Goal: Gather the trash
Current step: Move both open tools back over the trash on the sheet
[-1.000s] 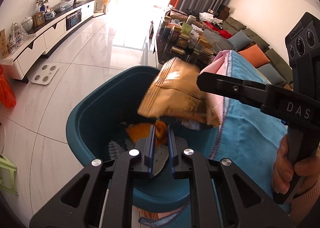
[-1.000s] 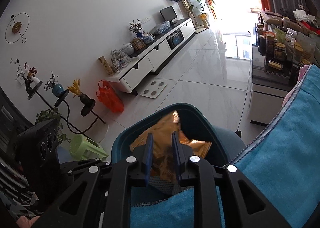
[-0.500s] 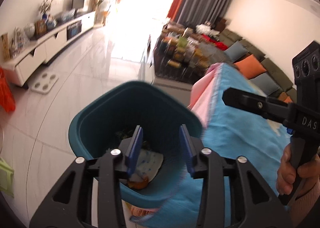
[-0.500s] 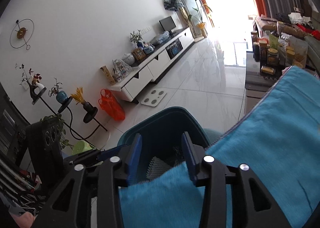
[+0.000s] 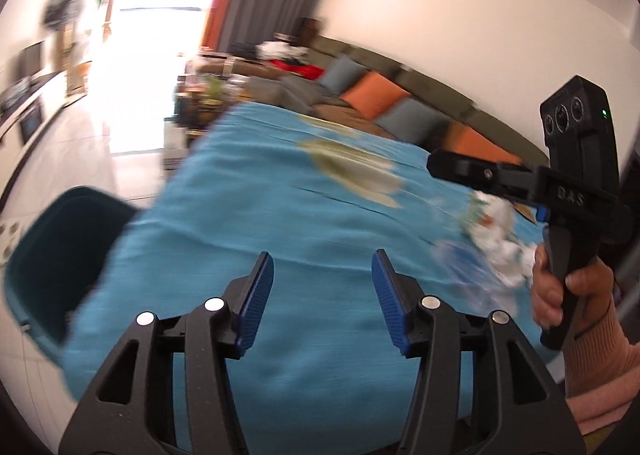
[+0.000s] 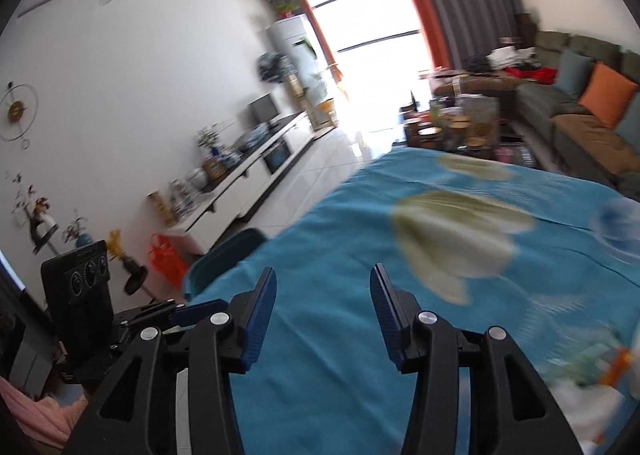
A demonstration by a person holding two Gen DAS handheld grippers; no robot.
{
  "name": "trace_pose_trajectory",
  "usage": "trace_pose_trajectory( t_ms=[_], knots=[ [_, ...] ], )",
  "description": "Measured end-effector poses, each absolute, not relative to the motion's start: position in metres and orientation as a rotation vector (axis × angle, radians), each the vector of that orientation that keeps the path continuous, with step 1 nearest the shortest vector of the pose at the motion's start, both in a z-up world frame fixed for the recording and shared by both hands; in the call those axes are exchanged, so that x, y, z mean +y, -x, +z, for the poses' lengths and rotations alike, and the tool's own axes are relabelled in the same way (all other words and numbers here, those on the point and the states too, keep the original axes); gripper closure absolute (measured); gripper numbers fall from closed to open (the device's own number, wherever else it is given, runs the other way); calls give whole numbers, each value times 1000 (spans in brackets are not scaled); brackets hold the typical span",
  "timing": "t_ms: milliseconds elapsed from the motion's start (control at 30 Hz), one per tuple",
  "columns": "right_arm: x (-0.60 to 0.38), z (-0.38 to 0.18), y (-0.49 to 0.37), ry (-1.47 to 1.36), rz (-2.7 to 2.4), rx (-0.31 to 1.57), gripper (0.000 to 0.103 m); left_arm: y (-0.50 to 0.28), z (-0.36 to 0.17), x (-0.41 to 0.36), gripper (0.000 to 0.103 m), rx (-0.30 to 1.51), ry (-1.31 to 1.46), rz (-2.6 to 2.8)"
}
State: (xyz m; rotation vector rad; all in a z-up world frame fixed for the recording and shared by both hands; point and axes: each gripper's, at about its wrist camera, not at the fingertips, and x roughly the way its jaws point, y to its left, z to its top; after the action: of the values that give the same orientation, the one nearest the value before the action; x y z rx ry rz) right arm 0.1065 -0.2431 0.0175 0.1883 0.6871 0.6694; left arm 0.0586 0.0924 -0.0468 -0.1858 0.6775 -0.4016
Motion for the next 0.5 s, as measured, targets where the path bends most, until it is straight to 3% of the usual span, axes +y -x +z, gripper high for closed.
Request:
trace_pose_trajectory(
  t_ms=[500],
  knots=[
    [-434, -6, -83, -312, 218, 670, 43, -62, -66, -83, 46, 802, 18, -730]
  ],
)
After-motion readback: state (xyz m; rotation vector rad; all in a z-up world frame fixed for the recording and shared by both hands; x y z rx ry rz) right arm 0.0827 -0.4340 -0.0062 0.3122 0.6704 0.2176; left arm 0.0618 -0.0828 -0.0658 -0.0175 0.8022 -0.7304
